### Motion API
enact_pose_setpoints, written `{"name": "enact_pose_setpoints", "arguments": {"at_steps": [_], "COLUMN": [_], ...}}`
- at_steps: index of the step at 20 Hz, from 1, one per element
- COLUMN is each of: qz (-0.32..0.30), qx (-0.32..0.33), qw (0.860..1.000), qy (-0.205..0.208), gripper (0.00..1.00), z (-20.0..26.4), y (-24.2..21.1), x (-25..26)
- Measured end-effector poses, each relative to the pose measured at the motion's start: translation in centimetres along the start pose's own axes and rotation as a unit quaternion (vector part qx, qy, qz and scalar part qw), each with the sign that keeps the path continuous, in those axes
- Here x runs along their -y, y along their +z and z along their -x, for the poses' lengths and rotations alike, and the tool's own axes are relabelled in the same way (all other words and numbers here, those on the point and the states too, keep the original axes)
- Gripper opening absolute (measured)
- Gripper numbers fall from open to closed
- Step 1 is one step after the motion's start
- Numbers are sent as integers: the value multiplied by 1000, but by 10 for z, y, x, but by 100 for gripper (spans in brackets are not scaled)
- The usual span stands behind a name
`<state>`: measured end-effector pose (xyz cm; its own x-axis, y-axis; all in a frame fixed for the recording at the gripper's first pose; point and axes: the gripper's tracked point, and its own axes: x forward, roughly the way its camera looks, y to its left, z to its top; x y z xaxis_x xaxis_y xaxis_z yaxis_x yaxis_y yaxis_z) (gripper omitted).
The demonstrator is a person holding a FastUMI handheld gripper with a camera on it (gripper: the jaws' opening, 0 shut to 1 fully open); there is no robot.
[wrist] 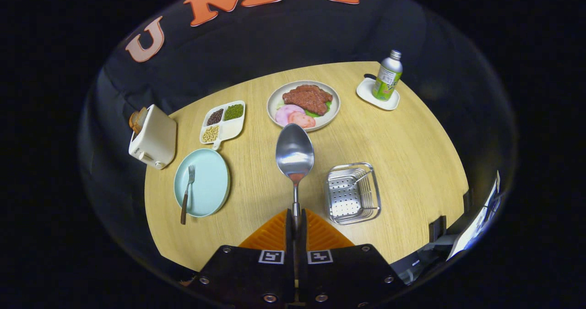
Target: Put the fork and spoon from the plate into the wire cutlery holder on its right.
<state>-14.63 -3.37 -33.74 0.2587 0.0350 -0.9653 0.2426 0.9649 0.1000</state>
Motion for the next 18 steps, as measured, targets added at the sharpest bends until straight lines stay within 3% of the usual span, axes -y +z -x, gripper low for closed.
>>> {"name": "enact_pose_setpoints", "arguments": {"at_steps": [7, 18], "qz": [-11, -20], "qx": [-16, -69], "qw": [1000, 997], "qy": [-22, -20], "gripper": [4, 7], "z": [5, -12], "y": [-15, -36], "x": [49, 75]}}
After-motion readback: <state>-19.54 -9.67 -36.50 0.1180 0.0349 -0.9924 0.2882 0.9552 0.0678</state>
